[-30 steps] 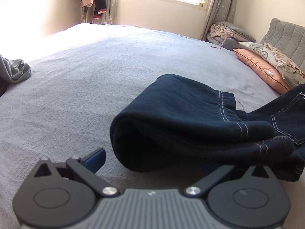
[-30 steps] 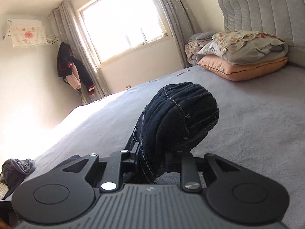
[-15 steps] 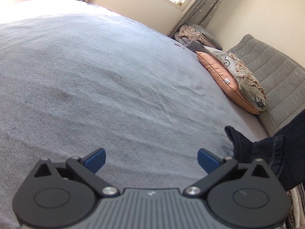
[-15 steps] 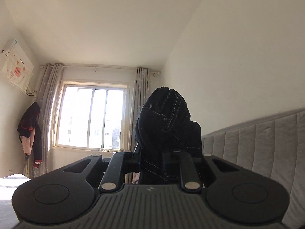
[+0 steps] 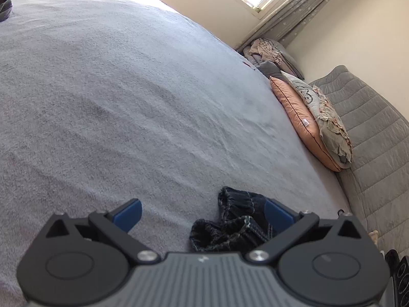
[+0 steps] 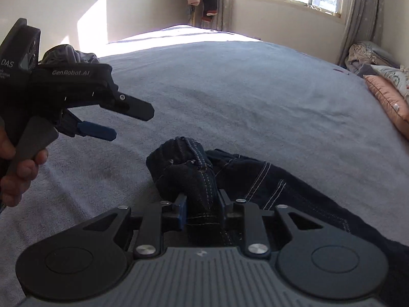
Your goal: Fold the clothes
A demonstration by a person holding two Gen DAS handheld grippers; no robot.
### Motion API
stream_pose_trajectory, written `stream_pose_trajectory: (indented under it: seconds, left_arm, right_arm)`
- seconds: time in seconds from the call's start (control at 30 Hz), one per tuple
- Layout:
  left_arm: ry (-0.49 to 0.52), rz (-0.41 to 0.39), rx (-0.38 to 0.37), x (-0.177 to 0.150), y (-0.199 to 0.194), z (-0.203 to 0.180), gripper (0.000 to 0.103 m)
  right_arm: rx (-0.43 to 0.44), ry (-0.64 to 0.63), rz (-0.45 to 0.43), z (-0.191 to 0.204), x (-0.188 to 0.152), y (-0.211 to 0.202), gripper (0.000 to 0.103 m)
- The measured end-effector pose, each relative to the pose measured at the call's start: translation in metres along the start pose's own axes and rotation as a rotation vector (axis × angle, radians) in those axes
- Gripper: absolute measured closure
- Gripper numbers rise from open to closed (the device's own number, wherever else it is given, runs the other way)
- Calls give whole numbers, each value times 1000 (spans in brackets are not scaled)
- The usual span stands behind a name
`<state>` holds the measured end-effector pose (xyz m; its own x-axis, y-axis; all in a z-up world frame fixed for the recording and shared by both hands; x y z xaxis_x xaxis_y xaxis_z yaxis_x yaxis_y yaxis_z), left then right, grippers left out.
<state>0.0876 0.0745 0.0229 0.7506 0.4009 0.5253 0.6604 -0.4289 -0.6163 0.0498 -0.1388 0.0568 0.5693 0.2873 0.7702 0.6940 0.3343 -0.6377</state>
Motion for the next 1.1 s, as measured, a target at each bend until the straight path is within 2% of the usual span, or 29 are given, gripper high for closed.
stream_pose_trajectory:
  seconds: [0.03, 0.07, 0.13, 0.17, 0.23, 0.3, 0.37, 0.43, 0.47, 0.53, 0.63, 0.67, 0.7, 0.73, 0.77, 0.8, 0.83, 0.87, 0.93, 1.0, 1.1]
  left_arm:
    - [-3, 19, 9, -2, 3, 0, 0]
    - [-5, 46, 2, -5, 8, -3, 0]
    - [-1, 114, -39, -15, 18, -12, 0]
    - [12, 145, -59, -21, 22, -18, 0]
    - [49, 194, -81, -32, 27, -28, 0]
    - [56, 221, -72, -40, 32, -30, 0]
    - [-6, 239, -80, -46, 39, -24, 0]
    - [-57, 245, -91, -50, 43, -21, 0]
    - [-50, 241, -90, -51, 43, -24, 0]
    - [-24, 233, -98, -55, 44, -30, 0]
    - [32, 202, -138, -62, 55, -44, 0]
    - [36, 186, -139, -62, 59, -46, 2]
    - [31, 171, -131, -61, 60, -46, 13]
    - [23, 155, -117, -58, 61, -45, 23]
    - [9, 143, -118, -53, 60, -42, 42]
    - [-33, 126, -154, -45, 55, -38, 53]
    - [-92, 103, -208, -36, 49, -34, 56]
    - [-135, 79, -258, -30, 41, -32, 61]
    - [-111, 11, -307, -18, 24, -41, 64]
    - [-46, -76, -335, -2, 7, -55, 64]
    - [-34, -178, -374, 45, -5, -66, 69]
  right_arm:
    - [44, 20, -17, 1, -10, 1, 73]
    - [39, 3, -40, 7, -10, -10, 68]
    - [23, -34, -42, 2, -8, -32, 50]
    - [10, -19, -55, -8, -7, -44, 41]
    - [-23, 26, -88, -33, -7, -74, 35]
    - [-93, 94, -110, -74, -17, -102, 25]
    - [-230, 187, -99, -123, -39, -134, 21]
    - [-441, 341, -45, -171, -77, -159, 21]
    - [-546, 418, -17, -194, -96, -172, 21]
    - [-652, 577, -21, -224, -134, -199, 21]
    - [-672, 837, -62, -257, -193, -215, 19]
    - [-632, 910, -65, -268, -204, -205, 22]
    - [-589, 983, -68, -278, -215, -196, 37]
    - [-493, 1019, -70, -284, -217, -178, 40]
    - [-492, 1000, -67, -288, -214, -173, 44]
    - [-534, 902, -75, -285, -196, -174, 68]
    - [-576, 800, -84, -283, -176, -175, 78]
    - [-593, 755, -157, -282, -162, -185, 81]
    - [-621, 676, -292, -276, -135, -201, 82]
    - [-638, 567, -361, -266, -110, -203, 83]
    - [-641, 437, -436, -269, -58, -195, 85]
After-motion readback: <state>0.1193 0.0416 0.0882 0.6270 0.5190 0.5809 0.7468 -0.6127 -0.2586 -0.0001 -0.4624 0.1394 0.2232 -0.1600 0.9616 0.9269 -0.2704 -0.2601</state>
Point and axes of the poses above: each gripper's, at about its wrist camera, not at the fingertips, and y roughly the way its jaws point, z to its left, x to its top, the point moved 4 cm from there along y, roughly the way its jaws point, and after that the axes turned 2 degrees about -y, right-handed, at the moved point
